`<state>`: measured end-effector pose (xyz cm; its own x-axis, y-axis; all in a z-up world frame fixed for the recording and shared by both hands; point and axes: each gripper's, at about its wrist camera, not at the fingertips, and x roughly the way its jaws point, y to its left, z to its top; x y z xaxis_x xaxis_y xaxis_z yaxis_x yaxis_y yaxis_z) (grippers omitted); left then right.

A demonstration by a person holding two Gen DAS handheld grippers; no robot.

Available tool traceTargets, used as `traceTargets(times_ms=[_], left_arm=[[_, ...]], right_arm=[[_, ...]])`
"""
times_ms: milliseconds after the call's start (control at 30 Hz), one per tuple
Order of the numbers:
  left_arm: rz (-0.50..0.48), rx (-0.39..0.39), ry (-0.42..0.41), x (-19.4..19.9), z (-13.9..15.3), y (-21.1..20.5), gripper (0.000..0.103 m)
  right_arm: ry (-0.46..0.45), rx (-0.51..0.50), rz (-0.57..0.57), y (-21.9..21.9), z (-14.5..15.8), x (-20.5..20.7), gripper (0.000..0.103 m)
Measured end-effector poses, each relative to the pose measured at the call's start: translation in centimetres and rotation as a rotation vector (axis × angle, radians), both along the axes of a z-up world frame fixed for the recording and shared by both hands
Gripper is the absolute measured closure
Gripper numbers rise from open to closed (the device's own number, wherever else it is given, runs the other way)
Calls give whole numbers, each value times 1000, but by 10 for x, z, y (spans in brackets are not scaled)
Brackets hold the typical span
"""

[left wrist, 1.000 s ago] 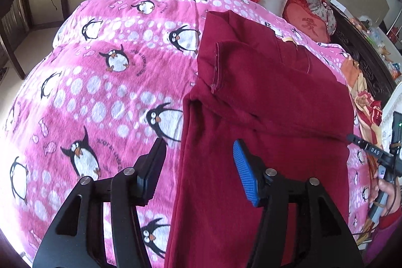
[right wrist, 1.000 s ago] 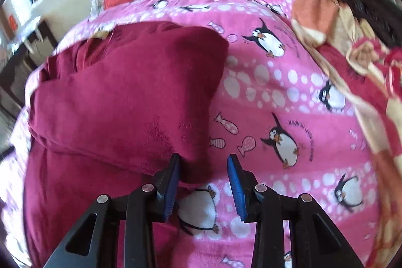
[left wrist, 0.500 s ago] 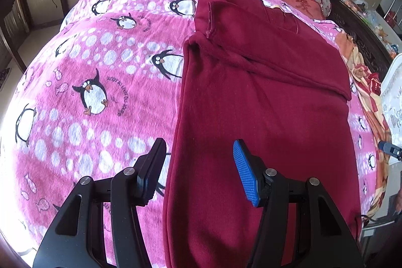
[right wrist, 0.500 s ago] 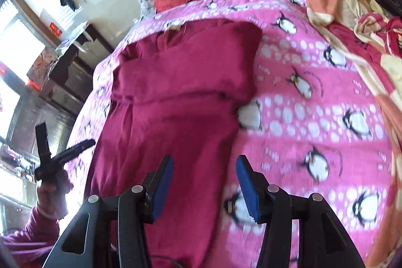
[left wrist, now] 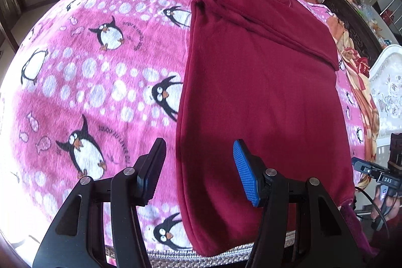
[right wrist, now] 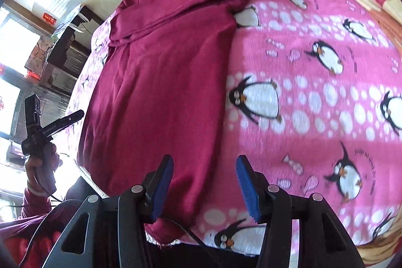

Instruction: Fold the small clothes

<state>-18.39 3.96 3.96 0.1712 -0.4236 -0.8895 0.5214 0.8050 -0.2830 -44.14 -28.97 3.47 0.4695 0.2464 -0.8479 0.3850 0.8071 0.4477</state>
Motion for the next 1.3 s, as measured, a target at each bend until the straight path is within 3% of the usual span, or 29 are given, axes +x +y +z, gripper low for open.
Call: traceTargets(times_ms=[233,600,667,833,1100,1167,1200,1233,1300], left_arm=[[-11,-18,117,-22,-14,18,47],[2,-37,164,-31,-20,22,47],[3,-41,170,-30,-22,20,45],[20,-82,205,-27,-23,15,26],[-86,5,165,-34,-21,-6,22],[-107,7,159,-34,-19,-10,49],[-121,10,158,-34,-19,-12,73],[-132,9,155,-34,-19,-13,85],[-145,-7,162,-30,-18,-17,90]], right_arm=[[-19,92,-9,6,-11,-17,52],[-99,283,28,13,-21,-11,50],[-113,310,30,13,-23,-9,50],[-148,387,21,12,-31,-8,50],[-173,416,38,13,-33,-6,52],[-165,398,57,17,-32,-1,65],[-165,385,66,18,-31,1,68],[-173,358,69,20,-27,5,76],[-193,345,76,19,-22,10,84]])
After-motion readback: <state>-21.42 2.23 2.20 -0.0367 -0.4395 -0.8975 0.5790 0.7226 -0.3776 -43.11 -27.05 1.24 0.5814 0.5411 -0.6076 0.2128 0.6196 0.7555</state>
